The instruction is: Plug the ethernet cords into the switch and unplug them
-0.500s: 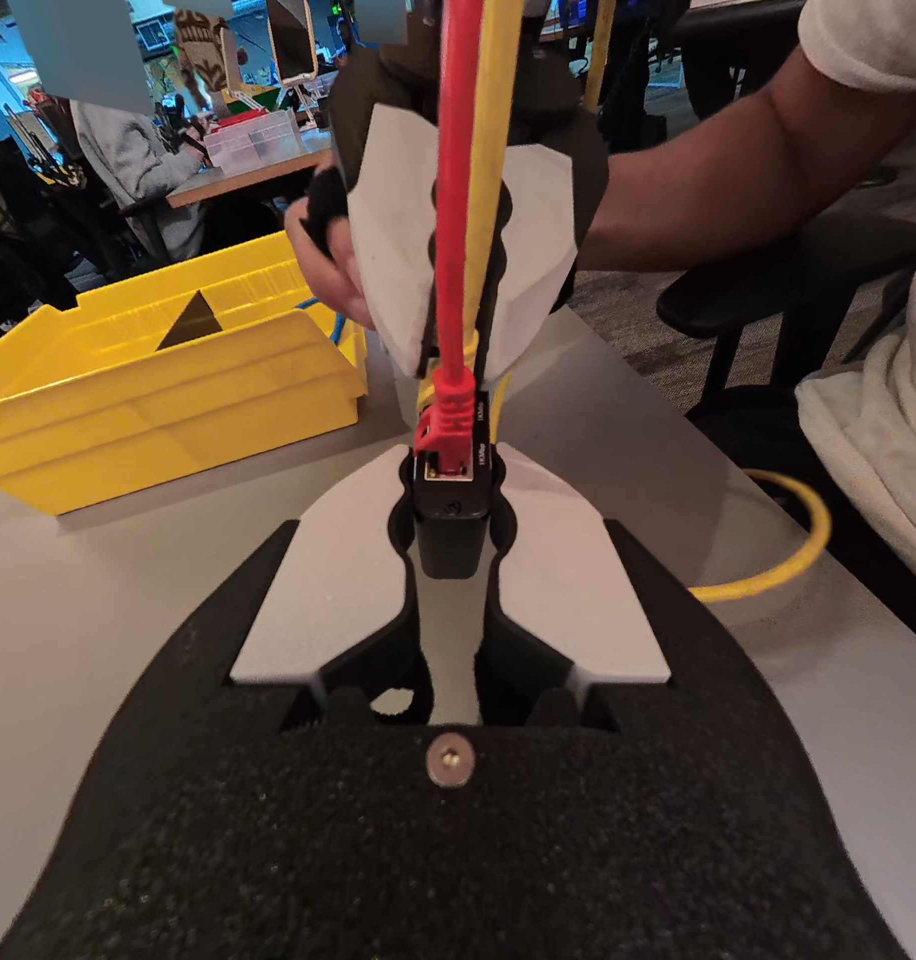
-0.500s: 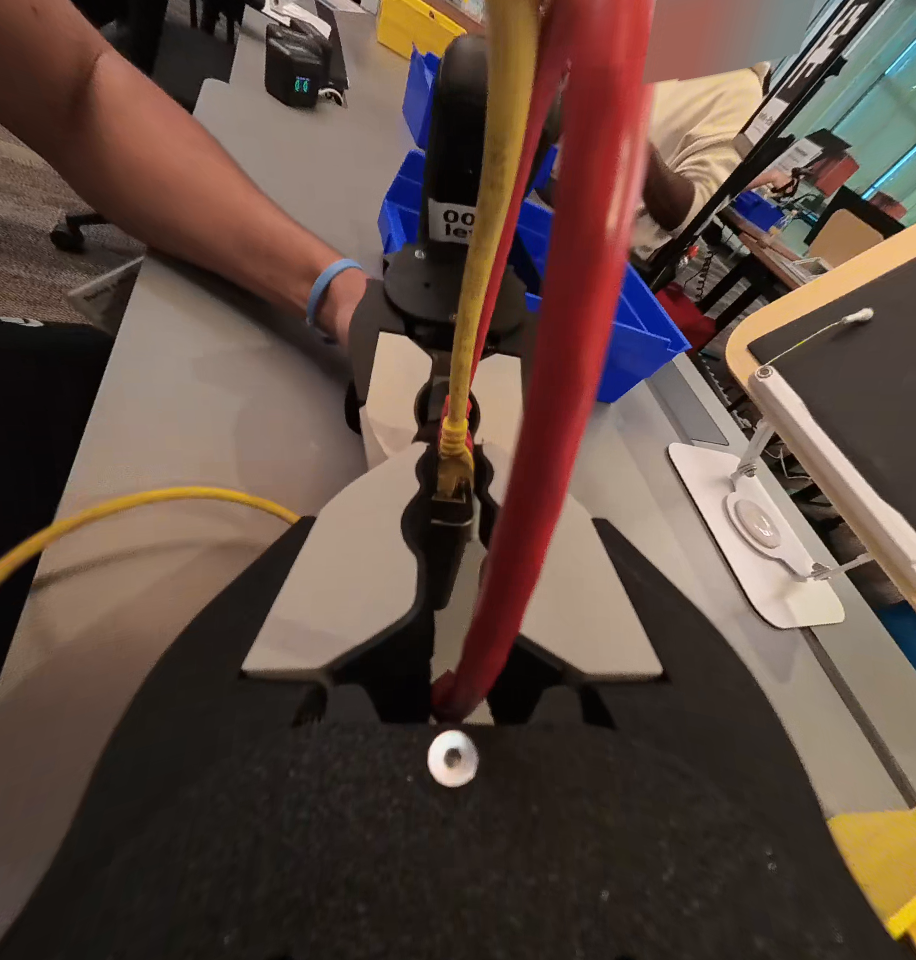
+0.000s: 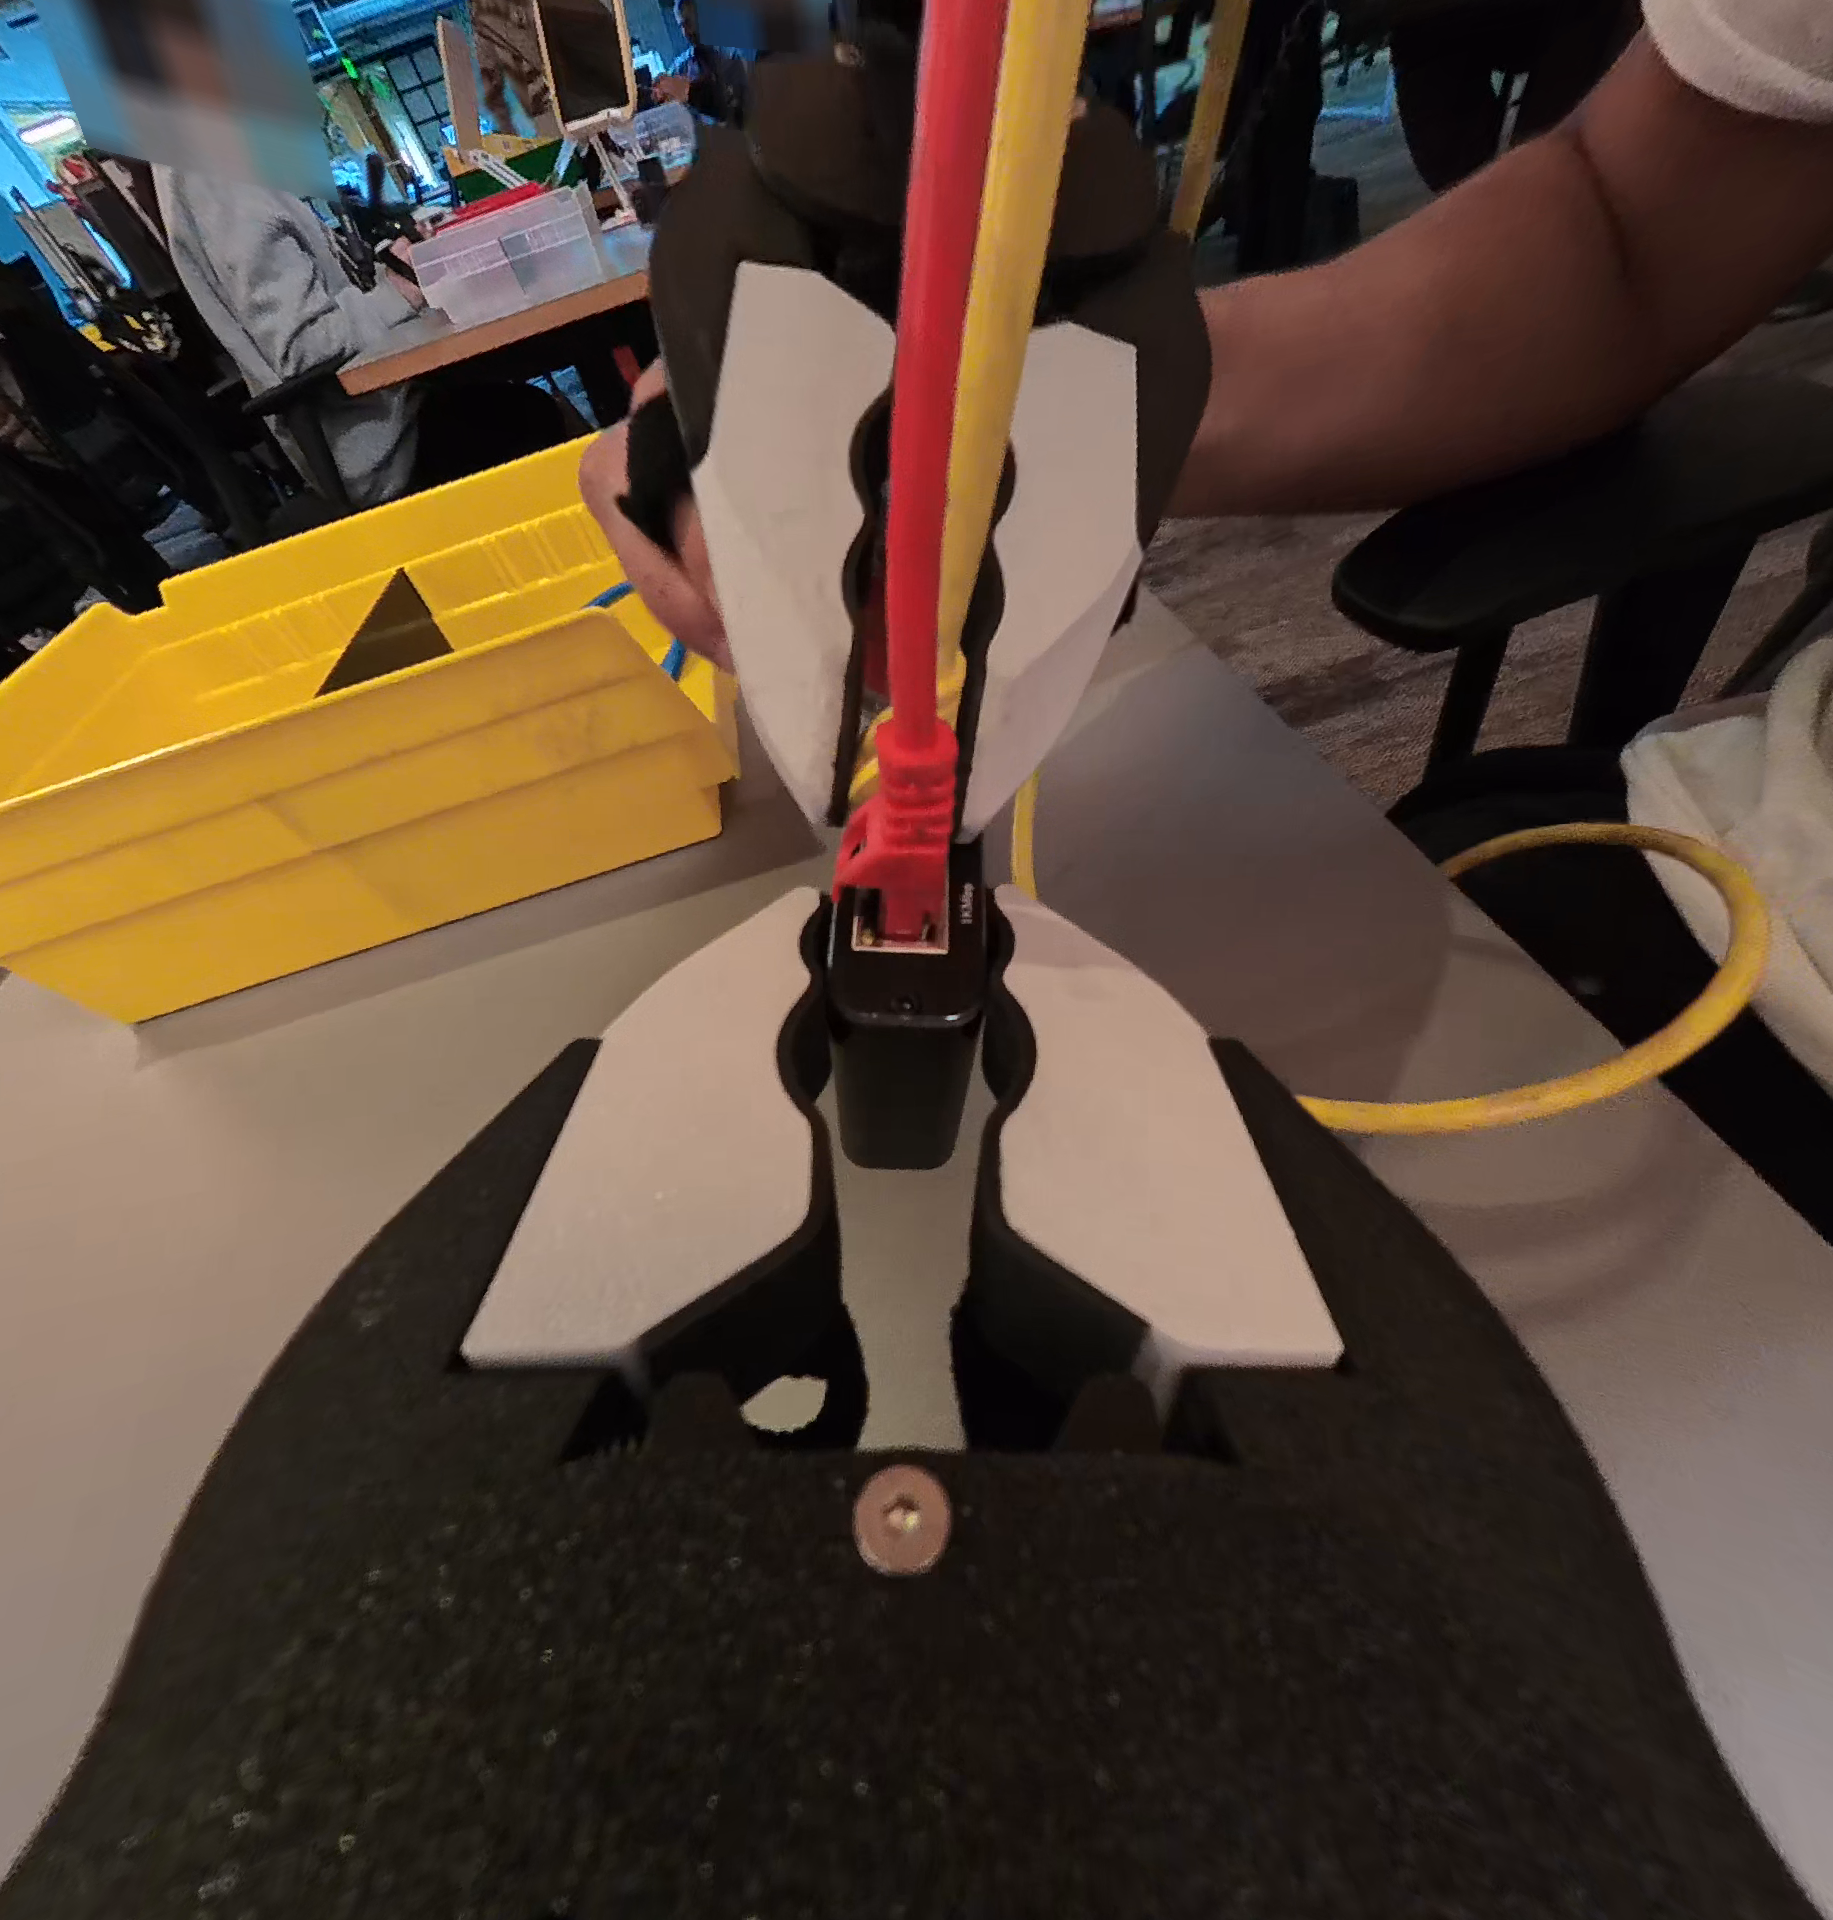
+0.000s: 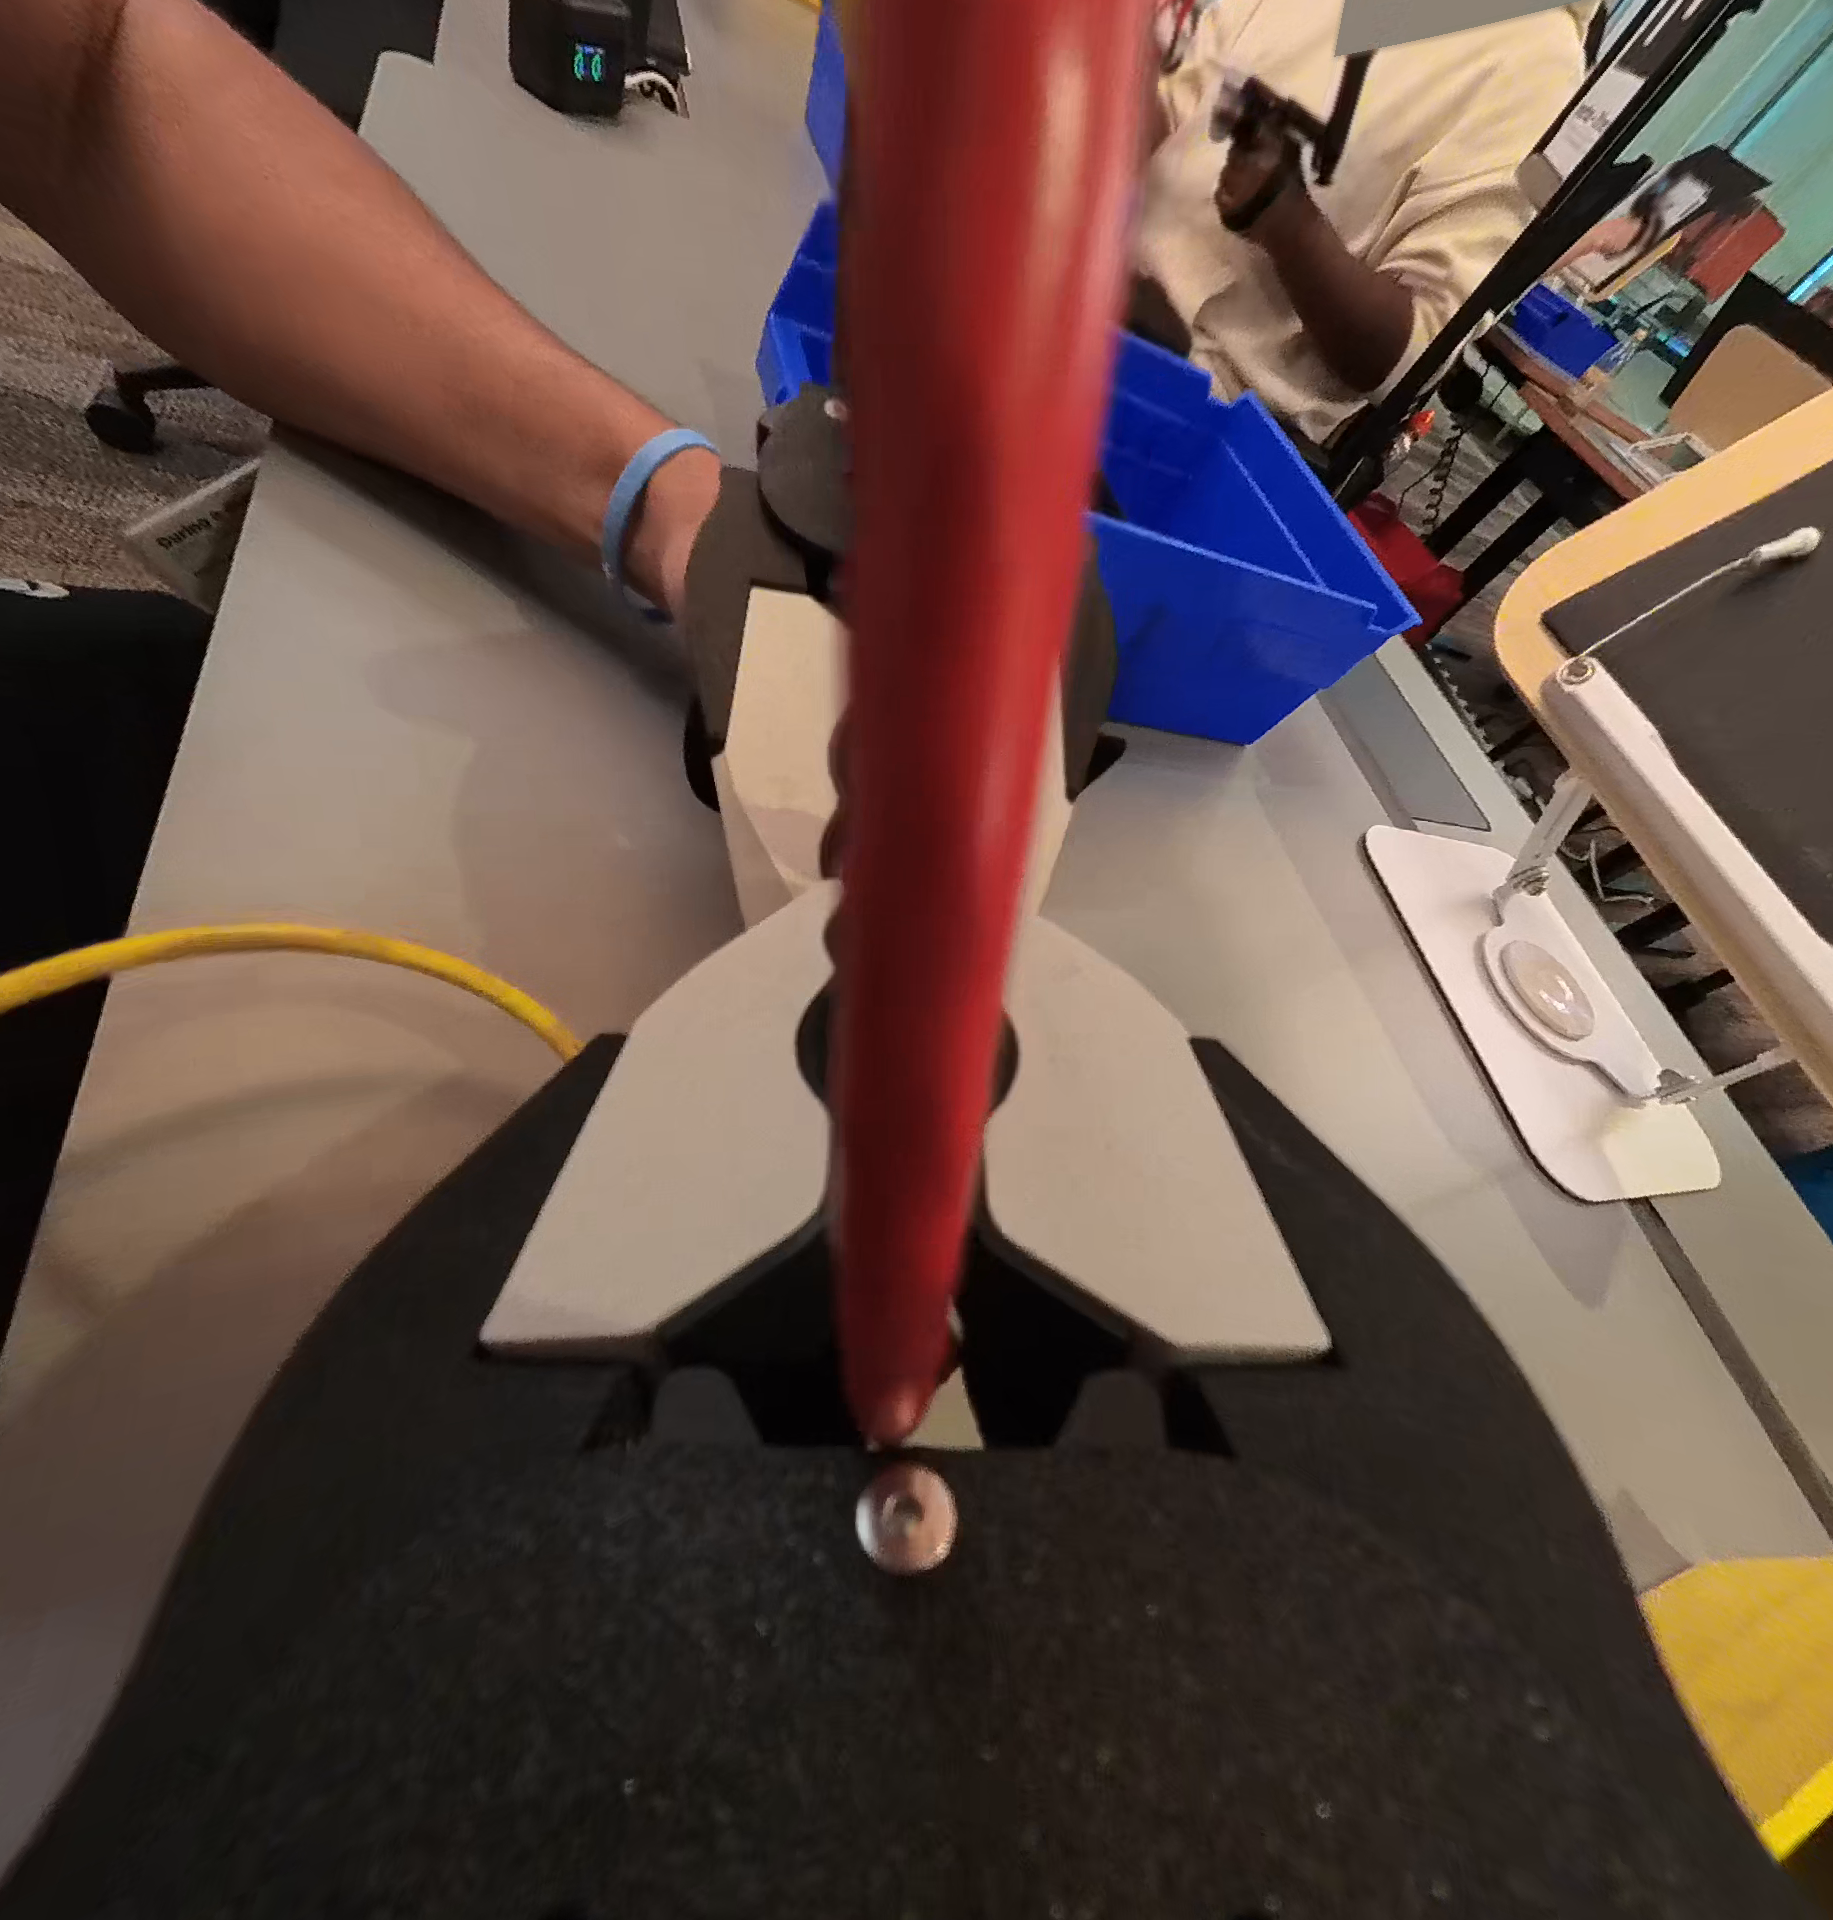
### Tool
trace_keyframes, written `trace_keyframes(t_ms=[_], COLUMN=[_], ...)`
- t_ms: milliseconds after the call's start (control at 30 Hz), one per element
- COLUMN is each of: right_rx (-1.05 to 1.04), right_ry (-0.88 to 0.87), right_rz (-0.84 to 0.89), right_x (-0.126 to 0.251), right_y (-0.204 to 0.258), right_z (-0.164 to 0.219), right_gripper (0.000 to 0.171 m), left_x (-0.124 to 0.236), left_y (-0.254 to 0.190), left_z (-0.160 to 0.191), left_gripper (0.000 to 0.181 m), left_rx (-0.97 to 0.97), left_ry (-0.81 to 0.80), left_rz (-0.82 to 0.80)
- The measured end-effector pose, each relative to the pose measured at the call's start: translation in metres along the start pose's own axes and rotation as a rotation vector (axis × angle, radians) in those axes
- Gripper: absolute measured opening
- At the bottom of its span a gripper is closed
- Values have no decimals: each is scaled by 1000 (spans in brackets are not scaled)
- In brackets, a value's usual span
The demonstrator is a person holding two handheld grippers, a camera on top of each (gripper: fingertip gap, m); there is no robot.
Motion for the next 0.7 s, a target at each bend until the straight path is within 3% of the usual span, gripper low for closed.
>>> trace_keyframes(t_ms=[100, 300, 500, 600, 667, 700], right_rx=[-97, -295, -410, -539, -709, -753], right_ry=[66, -28, -122, -216, -554, -616], right_rz=[-49, -91, -141, -207, -296, -288], right_x=[0, -4, 1, 2, 34, 53], right_y=[-2, -4, -11, -13, -33, -49], right_z=[4, 12, 2, -5, -33, -38], right_gripper=[14, 12, 13, 12, 13, 12], left_x=[-1, -2, 6, 12, 7, 5], left_y=[1, 1, 6, 5, -2, -2], left_z=[2, 7, -6, -12, 20, 21], left_gripper=[24, 25, 25, 25, 25, 25], left_rx=[-27, 25, 164, 240, 210, 233], left_ry=[37, 56, -28, -44, 185, 156], left_rz=[-38, -13, 28, 58, 61, 49])
Point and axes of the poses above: each gripper's, where its closed fingertips meet, x back along the fingers, z out of its underside, y = z × x across the jaws, the point moved 4 cm from there along x, back along the fingers, and after that the axes turned 7 degrees about -x, right-handed, at the moved point
